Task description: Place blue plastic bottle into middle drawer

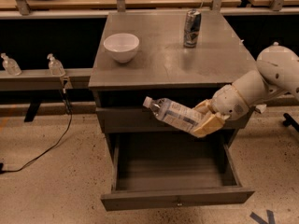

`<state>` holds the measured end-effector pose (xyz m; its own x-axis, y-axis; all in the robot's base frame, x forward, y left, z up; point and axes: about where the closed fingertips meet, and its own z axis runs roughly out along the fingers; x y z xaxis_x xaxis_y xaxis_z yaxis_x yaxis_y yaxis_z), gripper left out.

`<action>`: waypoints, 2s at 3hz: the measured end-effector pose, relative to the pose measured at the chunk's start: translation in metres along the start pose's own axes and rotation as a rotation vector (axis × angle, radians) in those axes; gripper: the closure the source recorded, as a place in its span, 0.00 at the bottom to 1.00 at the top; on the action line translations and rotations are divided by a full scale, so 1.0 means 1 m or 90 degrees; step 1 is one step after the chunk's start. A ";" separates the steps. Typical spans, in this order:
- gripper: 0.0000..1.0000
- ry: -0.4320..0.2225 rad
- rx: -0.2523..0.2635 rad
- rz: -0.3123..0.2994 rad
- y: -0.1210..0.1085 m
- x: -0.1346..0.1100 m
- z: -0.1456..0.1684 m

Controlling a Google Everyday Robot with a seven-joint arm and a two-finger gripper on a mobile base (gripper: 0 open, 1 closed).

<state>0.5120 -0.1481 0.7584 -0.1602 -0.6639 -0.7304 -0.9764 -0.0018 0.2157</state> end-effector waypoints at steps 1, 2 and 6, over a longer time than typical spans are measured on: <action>1.00 -0.020 0.006 -0.032 -0.013 0.029 0.030; 1.00 -0.038 0.014 -0.074 -0.027 0.047 0.053; 1.00 0.155 0.157 -0.145 -0.049 0.153 0.092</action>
Offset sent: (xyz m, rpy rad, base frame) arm 0.0034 0.0034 -0.0434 0.0369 -0.0431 0.0190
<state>0.5216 -0.1811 0.5765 0.0737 -0.8244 -0.5611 -0.9931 -0.0091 -0.1172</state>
